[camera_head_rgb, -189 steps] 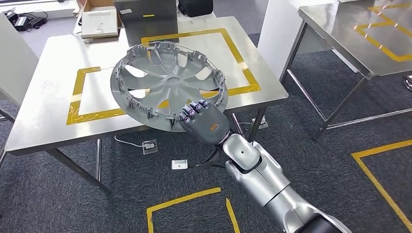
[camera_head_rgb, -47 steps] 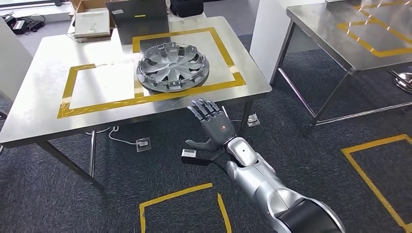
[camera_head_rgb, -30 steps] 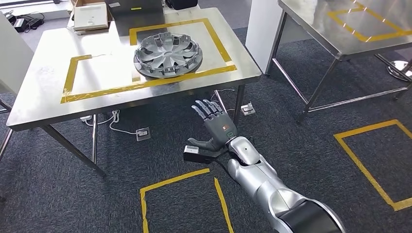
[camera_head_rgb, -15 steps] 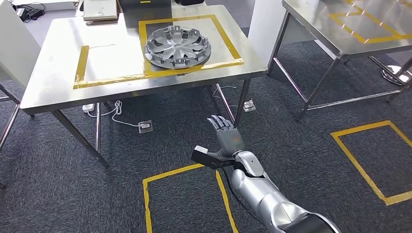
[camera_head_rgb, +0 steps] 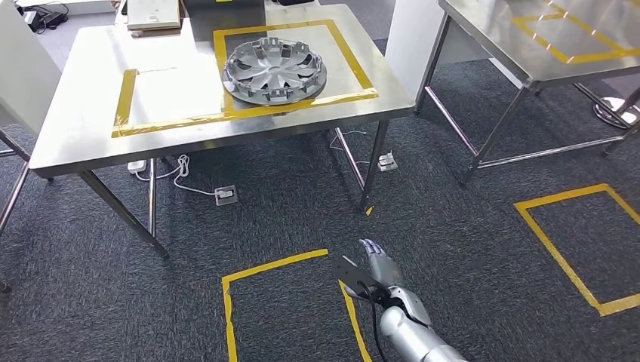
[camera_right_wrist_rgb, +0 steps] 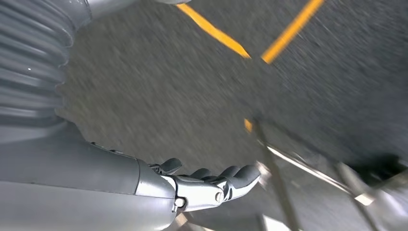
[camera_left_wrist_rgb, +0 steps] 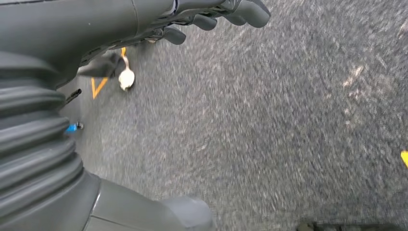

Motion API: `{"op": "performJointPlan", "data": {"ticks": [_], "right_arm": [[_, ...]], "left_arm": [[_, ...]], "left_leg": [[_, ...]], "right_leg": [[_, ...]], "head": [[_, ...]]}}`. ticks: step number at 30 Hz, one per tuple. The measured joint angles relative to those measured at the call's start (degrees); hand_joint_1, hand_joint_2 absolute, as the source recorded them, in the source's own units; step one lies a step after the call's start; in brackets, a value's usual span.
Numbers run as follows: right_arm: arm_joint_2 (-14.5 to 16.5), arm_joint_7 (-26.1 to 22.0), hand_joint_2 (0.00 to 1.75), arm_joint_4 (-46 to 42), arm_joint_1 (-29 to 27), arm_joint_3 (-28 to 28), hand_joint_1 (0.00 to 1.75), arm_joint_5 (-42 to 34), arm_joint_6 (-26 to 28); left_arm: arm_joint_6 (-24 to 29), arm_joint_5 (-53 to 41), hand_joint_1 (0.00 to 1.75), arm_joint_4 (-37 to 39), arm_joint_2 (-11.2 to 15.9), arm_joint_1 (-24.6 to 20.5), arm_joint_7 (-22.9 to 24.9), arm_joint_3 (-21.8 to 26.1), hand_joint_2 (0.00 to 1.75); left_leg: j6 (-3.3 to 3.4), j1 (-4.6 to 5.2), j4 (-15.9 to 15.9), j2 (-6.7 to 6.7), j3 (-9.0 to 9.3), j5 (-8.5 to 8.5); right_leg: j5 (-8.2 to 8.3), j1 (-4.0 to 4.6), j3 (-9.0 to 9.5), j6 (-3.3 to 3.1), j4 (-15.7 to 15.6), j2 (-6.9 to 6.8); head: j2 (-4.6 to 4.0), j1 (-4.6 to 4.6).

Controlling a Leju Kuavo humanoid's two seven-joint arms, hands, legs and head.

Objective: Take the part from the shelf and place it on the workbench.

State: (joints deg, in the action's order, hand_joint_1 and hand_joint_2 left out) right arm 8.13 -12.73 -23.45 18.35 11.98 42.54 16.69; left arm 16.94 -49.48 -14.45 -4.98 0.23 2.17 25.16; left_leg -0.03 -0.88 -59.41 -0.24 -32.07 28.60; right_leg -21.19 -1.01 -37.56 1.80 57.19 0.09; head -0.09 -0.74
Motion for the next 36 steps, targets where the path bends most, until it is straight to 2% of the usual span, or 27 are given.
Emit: {"op": "performJointPlan", "data": {"ticks": [1,4,8,14,18,19,22,23,28,29,32,33,35,36], "right_arm": [[-0.2,0.4,0.00,0.0,-0.8,-0.2,0.00,-1.1,-0.4],[-0.9,1.3,0.00,0.0,-3.1,-0.9,0.00,-4.6,-1.8],[-1.9,2.8,0.00,0.0,-6.4,-2.0,0.00,-9.4,-3.7],[-3.3,5.0,0.00,0.0,-11.2,-3.8,0.00,-16.7,-6.5],[-4.1,6.3,1.75,0.0,-14.2,-5.0,0.00,-21.3,-8.3],[-4.3,6.7,1.31,0.0,-15.0,-5.3,0.00,-22.5,-8.8],[-4.9,7.8,0.00,0.0,-17.2,-6.2,0.00,-26.0,-10.1],[-5.1,8.1,0.00,0.0,-18.0,-6.5,0.00,-27.2,-10.6],[-6.0,10.0,0.00,0.0,-21.7,-8.2,0.00,-33.2,-12.9],[-6.2,10.3,0.00,0.0,-22.5,-8.5,0.00,-34.4,-13.4],[-6.7,11.4,0.00,0.3,-25.0,-9.3,0.00,-37.9,-14.7],[-6.8,11.7,0.00,0.8,-25.9,-9.6,0.00,-38.8,-15.1],[-7.0,12.2,0.00,2.4,-27.7,-9.9,0.00,-40.2,-15.6],[-7.1,12.3,0.00,2.8,-28.2,-10.0,0.00,-40.5,-15.7]], "left_arm": [[-0.5,1.3,0.00,-0.2,0.1,0.2,0.0,-0.7,0.00],[-1.8,5.3,0.00,-0.9,0.5,0.9,-0.3,-2.6,0.00],[-3.8,11.0,0.00,-1.8,1.0,1.8,-0.6,-5.3,1.75],[-6.5,19.4,0.00,-3.1,1.7,3.2,-0.9,-9.3,1.75],[-8.4,24.7,0.00,-4.0,2.1,4.0,-1.1,-11.8,1.75],[-8.9,26.1,0.00,-4.2,2.3,4.2,-1.1,-12.5,1.75],[-10.2,30.2,0.00,-4.8,2.6,4.9,-1.3,-14.4,0.44],[-10.7,31.6,0.00,-5.0,2.7,5.1,-1.4,-15.0,0.00],[-13.0,38.6,0.00,-6.0,3.2,6.2,-1.7,-18.1,0.00],[-13.5,40.0,0.00,-6.2,3.4,6.4,-1.8,-18.7,0.00],[-14.8,44.0,0.00,-7.3,3.8,6.8,-1.9,-20.4,0.00],[-15.3,45.2,0.00,-8.0,3.8,6.7,-1.9,-20.9,0.00],[-15.8,46.7,0.00,-10.0,3.9,5.9,-2.1,-21.5,0.00],[-15.9,47.0,0.00,-10.6,3.9,5.7,-2.1,-21.6,0.00]], "left_leg": [[-0.02,-0.01,0.0,0.00,-0.01,0.01],[-0.08,-0.01,0.0,0.01,-0.06,0.05],[-0.14,-0.03,0.0,0.01,-0.06,0.07],[-0.18,-0.05,0.0,0.01,-0.07,0.08],[-0.19,-0.06,0.0,0.01,-0.07,0.09],[-0.20,-0.06,0.0,0.01,-0.07,0.09],[-0.23,-0.06,0.0,0.01,-0.07,0.12],[-0.24,-0.06,0.0,0.01,-0.08,0.13],[-0.27,-0.05,0.1,0.01,-0.30,0.24],[-0.17,0.06,0.0,0.03,-0.37,0.30],[0.75,-0.06,1.5,0.37,0.66,-0.60],[1.06,-0.27,2.3,0.59,1.13,-1.16],[1.32,-0.40,3.0,1.10,1.36,-1.72],[1.37,-0.40,2.9,1.21,1.30,-1.79]], "right_leg": [[-0.04,0.00,-0.05,0.00,0.1,0.00],[-0.16,0.01,-0.16,-0.06,0.2,0.01],[-0.25,0.01,-0.21,-0.06,0.4,0.02],[-0.32,0.03,-0.26,-0.11,0.5,0.02],[-0.35,0.03,-0.26,-0.14,0.5,0.02],[-0.36,0.03,-0.26,-0.14,0.5,0.02],[-0.40,0.02,-0.26,-0.16,0.5,0.02],[-0.41,0.03,-0.26,-0.17,0.5,0.02],[-0.56,0.02,-0.25,-0.22,0.5,0.01],[-0.45,-0.09,-0.16,-0.07,0.3,-0.01],[-0.50,-0.24,0.24,0.69,0.1,0.12],[-1.68,-0.18,-0.19,0.78,1.4,0.18],[-5.81,-0.23,-2.59,0.81,7.5,0.19],[-7.07,-0.24,-3.43,0.84,9.6,0.19]], "head": [[0.00,0.00],[0.00,0.00],[0.00,0.00],[0.00,0.00],[0.00,0.00],[0.00,0.00],[0.00,0.00],[0.00,0.00],[0.00,0.00],[0.00,0.01],[0.00,-0.05],[0.00,-0.14],[0.00,-0.31],[0.00,-0.33]]}}
